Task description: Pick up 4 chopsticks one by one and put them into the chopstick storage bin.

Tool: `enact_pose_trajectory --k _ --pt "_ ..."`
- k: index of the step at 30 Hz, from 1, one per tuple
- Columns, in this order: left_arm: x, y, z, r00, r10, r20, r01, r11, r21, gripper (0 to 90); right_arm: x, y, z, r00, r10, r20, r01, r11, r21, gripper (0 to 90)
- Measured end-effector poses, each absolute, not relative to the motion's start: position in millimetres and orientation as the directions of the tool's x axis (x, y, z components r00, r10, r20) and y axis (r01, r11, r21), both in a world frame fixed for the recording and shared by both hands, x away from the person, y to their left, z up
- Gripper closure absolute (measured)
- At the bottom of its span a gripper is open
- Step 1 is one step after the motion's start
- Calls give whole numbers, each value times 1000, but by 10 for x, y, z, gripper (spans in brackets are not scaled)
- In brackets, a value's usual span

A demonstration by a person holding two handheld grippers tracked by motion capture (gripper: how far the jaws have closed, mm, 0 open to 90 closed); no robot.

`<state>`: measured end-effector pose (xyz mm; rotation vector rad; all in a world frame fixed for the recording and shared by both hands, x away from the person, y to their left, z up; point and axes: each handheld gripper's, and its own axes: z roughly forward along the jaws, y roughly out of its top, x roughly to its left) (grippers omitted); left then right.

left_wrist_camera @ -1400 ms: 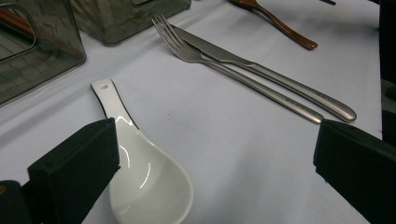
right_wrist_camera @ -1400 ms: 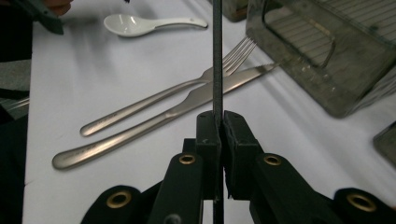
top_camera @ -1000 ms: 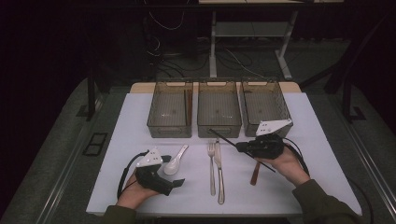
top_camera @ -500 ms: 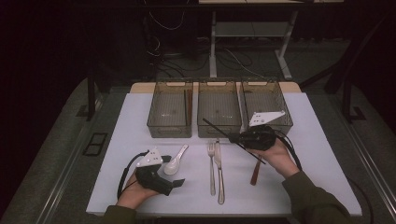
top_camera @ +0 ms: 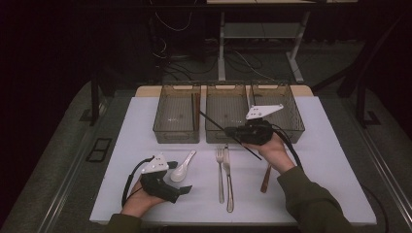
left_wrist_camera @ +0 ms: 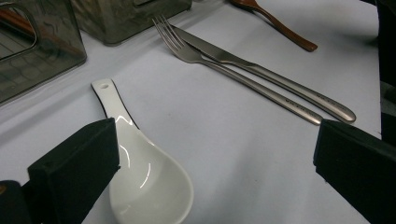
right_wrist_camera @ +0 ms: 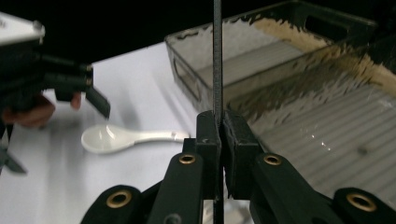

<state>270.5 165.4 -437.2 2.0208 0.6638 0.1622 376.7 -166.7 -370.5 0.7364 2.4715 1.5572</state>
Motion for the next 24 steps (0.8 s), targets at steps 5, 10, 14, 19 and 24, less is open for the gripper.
enact_pose_trajectory --k 5,10,14,19,24 --pt "2704 1654 -4369 844 514 -152 385 -385 839 0 3879 -1531 -3619 -869 472 150 332 330 884 851" --pt "2703 1655 -4367 845 513 -154 386 -384 839 0 4007 -1384 -3528 -864 481 151 330 313 891 851" --pt "2703 1651 -4368 844 513 -159 388 -377 841 0 4113 -1270 -3466 -856 496 147 330 306 893 851" --pt "2704 1657 -4363 846 511 -156 383 -377 843 0 4242 -1127 -3403 -848 510 144 332 299 895 851" --pt "2710 1662 -4365 844 512 -157 386 -379 841 0 4362 -949 -3350 -840 522 147 334 285 899 853"
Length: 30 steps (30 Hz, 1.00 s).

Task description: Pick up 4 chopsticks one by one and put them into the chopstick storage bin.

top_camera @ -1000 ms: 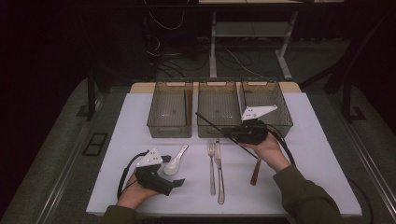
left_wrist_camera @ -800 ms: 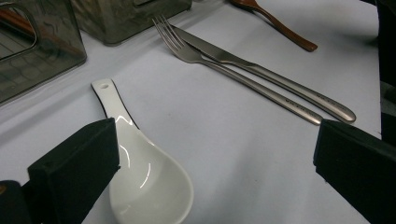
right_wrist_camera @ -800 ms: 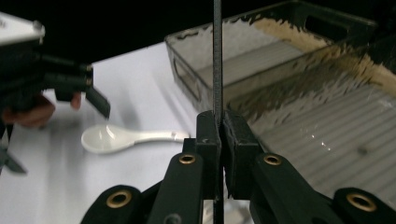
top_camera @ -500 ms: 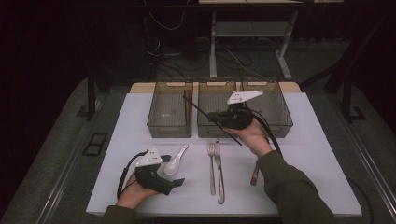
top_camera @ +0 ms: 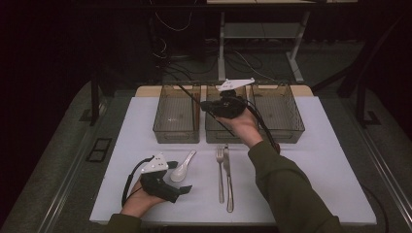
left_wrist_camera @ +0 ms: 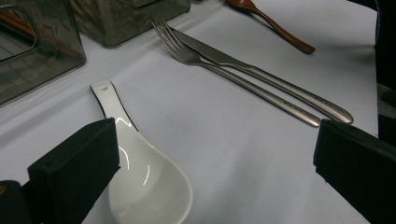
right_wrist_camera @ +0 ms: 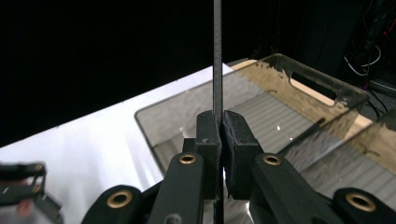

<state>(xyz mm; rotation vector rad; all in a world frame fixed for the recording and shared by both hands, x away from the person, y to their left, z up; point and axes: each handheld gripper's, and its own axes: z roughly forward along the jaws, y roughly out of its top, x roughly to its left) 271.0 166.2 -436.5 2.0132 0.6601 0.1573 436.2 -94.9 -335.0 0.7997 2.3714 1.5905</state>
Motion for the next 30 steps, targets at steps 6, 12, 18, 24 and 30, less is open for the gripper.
enact_pose_trajectory --k 6,12,18,24,30 --pt "2712 1676 -4359 845 510 -160 385 -373 844 0 4518 -701 -3339 -833 531 153 343 280 897 853" --pt "2713 1680 -4361 844 510 -164 386 -366 847 0 4661 -415 -3386 -824 541 169 363 275 891 853" --pt "2715 1692 -4356 846 509 -163 382 -363 850 0 4749 -113 -3428 -826 539 165 366 290 884 853" --pt "2715 1694 -4352 845 509 -167 384 -358 851 0 4823 128 -3483 -825 543 153 366 309 878 852" --pt "2720 1696 -4349 846 505 -168 381 -356 853 0 4914 238 -3568 -813 558 165 386 304 871 853"
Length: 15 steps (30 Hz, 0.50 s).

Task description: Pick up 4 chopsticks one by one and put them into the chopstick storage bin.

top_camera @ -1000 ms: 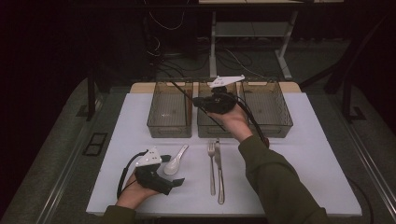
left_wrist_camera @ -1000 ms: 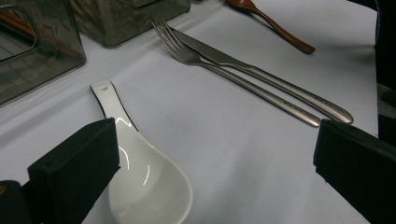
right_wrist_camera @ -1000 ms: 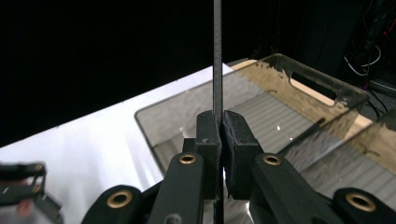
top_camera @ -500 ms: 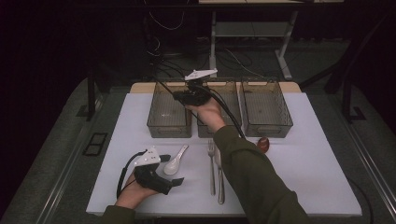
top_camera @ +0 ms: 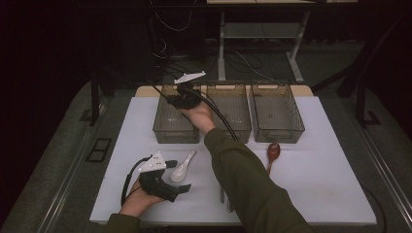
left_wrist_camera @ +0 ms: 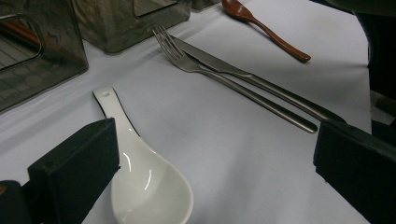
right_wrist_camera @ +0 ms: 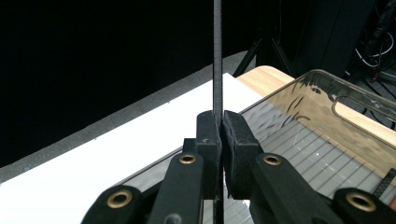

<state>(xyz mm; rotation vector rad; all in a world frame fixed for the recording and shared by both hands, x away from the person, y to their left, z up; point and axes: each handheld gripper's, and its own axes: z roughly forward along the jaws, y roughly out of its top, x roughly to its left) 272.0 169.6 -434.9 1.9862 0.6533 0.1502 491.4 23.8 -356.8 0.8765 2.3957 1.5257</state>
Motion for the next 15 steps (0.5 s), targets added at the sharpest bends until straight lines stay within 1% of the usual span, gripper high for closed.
enact_pose_trajectory --k 9,15 --pt "2725 1688 -4354 846 505 -172 386 -356 851 0 4967 300 -3740 -803 573 163 427 362 828 852" --pt "2724 1683 -4354 848 501 -170 383 -359 851 0 4969 287 -3761 -802 575 161 438 384 813 848"
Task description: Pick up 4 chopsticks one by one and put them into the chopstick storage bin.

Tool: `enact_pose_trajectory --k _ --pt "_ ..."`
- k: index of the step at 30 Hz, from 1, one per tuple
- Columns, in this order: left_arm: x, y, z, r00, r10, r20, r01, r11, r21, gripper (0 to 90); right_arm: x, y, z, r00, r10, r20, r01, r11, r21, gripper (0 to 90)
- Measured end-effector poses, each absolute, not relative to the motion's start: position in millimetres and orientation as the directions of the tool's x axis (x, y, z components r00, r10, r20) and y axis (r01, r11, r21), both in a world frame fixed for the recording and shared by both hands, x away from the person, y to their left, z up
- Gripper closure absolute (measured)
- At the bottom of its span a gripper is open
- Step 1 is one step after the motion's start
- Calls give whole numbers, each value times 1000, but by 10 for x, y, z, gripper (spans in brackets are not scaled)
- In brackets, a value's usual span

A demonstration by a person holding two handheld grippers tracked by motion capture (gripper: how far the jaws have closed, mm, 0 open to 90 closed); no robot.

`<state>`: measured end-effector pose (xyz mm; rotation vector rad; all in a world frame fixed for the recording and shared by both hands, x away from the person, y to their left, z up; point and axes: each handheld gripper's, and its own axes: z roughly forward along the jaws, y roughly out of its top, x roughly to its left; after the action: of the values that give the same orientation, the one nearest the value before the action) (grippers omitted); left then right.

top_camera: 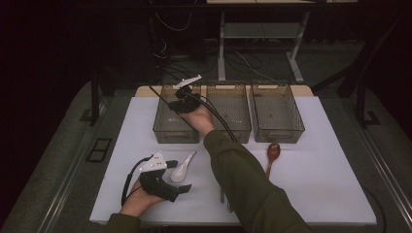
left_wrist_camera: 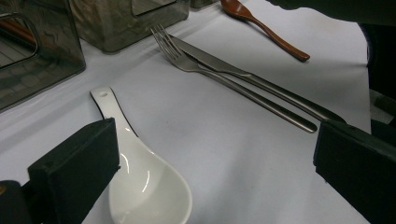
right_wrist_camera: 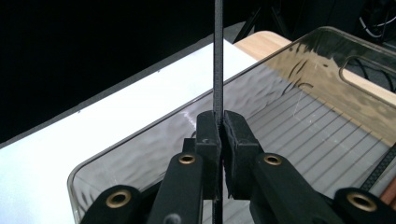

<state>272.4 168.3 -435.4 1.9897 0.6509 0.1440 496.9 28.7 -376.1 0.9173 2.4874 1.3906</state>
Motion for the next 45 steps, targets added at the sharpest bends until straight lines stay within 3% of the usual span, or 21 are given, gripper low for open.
enact_pose_trajectory --k 2,12,18,34,45 --pt "2723 1684 -4352 849 501 -168 381 -361 851 0 4970 292 -3771 -806 569 165 445 398 802 843" --pt "2724 1682 -4357 846 506 -168 384 -359 851 0 4896 106 -3707 -804 566 182 452 383 806 503" --pt "2728 1691 -4350 839 519 -165 385 -351 854 0 4776 -202 -3627 -821 534 203 444 371 816 394" --pt "2752 1678 -4368 831 532 -160 395 -363 844 0 4370 -886 -3534 -850 483 212 415 366 833 275" --pt "2767 1678 -4366 834 528 -159 393 -367 843 0 3983 -1368 -3689 -859 477 184 394 389 832 237"
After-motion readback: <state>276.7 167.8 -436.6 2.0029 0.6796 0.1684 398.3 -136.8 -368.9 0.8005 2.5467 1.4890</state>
